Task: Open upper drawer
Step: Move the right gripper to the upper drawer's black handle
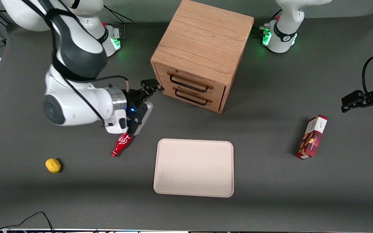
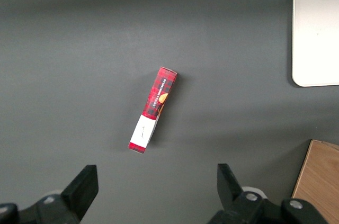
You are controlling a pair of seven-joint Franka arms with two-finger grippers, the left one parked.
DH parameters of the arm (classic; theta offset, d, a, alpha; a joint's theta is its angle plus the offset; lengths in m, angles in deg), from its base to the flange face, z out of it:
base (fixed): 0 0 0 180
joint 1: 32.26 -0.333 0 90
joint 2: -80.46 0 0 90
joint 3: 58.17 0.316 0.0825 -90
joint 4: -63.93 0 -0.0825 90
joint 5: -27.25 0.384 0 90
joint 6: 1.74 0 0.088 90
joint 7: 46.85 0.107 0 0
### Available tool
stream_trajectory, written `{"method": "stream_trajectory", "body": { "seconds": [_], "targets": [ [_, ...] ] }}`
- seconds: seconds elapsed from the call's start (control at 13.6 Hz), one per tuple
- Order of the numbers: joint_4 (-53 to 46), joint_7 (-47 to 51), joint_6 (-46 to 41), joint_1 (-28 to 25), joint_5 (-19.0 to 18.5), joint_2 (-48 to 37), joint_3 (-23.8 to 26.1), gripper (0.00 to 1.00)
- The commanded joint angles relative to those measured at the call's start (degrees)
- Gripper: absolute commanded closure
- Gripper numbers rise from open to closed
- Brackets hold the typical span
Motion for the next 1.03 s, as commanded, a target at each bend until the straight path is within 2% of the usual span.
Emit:
{"method": "stream_trajectory", "body": {
  "seconds": [0.0,0.07,0.3,0.52,0.96],
  "targets": [
    [-1.65,-0.42,3.91,-1.01,-7.13,3.8,4.87,0.0],
    [-0.78,-0.07,4.71,-1.1,-9.16,4.51,6.02,0.0],
    [3.0,0.02,7.26,-2.24,-10.58,3.9,7.35,0.0],
    [6.16,0.72,8.32,-2.33,-14.09,3.72,10.51,0.0],
    [11.53,1.95,10.61,-1.98,-14.98,1.97,12.01,0.0]
  ]
}}
